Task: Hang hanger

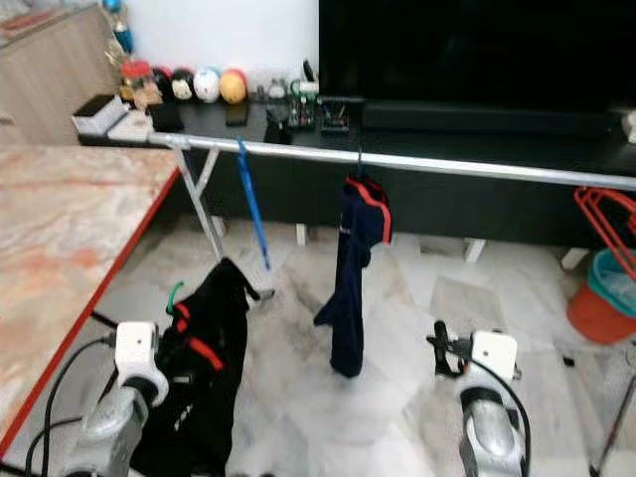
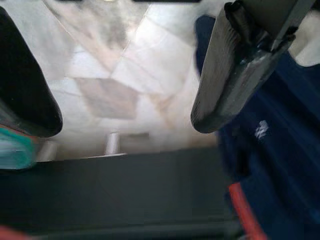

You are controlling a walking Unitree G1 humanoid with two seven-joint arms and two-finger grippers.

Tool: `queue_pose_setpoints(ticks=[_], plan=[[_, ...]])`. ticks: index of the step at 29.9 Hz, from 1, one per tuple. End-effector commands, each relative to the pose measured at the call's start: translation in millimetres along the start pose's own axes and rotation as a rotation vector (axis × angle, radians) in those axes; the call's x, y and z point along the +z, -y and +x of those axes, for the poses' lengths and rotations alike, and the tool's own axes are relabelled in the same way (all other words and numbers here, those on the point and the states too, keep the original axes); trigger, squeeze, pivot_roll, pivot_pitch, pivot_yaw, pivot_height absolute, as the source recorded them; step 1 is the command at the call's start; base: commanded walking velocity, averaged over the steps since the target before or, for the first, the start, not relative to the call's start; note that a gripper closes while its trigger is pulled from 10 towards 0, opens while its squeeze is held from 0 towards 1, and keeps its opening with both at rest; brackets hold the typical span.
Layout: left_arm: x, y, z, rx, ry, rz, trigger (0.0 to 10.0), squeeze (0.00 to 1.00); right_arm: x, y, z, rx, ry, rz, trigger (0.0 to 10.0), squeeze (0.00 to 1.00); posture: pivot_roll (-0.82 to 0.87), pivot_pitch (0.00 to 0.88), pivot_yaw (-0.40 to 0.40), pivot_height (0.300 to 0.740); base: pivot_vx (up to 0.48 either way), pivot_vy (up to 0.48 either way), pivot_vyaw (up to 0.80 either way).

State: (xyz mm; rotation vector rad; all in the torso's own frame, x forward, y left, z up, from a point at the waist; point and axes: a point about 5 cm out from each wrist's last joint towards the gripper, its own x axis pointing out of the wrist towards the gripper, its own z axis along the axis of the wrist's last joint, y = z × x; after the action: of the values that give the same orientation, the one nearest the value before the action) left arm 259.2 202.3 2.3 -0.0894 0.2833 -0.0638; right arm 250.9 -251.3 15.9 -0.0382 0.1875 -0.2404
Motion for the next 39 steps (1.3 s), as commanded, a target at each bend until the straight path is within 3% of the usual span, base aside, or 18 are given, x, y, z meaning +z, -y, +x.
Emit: queue_pose_setpoints(ticks=[1,15,24,33,39], plan=[[18.5,3.5,9.0,-0.017,0.067,0.011,10.0,0.0,-10.2,6.3,-5.9,-0.026,-0.047,0.009,10.0,0.0,-0.05,0.0,0.054,0.74,-0.262,0.0,-0.77],[24.2,3.4,11.4,-0.028,0.081,0.018,10.0,0.0,-10.0,5.7,-5.4,-0.029,-0.045,0.011,10.0,0.0,-0.05,0.0,0.057,0.74,0.0,0.0,-0.76],[24.8,4.6,12.8,-0.027,0.069,0.055,10.0,0.0,-8.3,6.0,-4.0,-0.031,-0.034,0.016,10.0,0.0,-0.04,0.0,0.052,0.74,0.0,0.0,0.0],[25.1,6.3,13.1,-0.022,0.07,0.055,10.0,0.0,-2.5,7.3,-1.6,-0.025,-0.013,0.004,10.0,0.0,-0.07,0.0,0.063,0.74,0.0,-0.35,0.0],[30.2,0.5,13.8,-0.045,0.067,0.082,10.0,0.0,-7.3,-0.5,-6.0,-0.03,-0.016,0.018,10.0,0.0,-0.08,0.0,0.111,0.74,0.0,-0.369,0.0]])
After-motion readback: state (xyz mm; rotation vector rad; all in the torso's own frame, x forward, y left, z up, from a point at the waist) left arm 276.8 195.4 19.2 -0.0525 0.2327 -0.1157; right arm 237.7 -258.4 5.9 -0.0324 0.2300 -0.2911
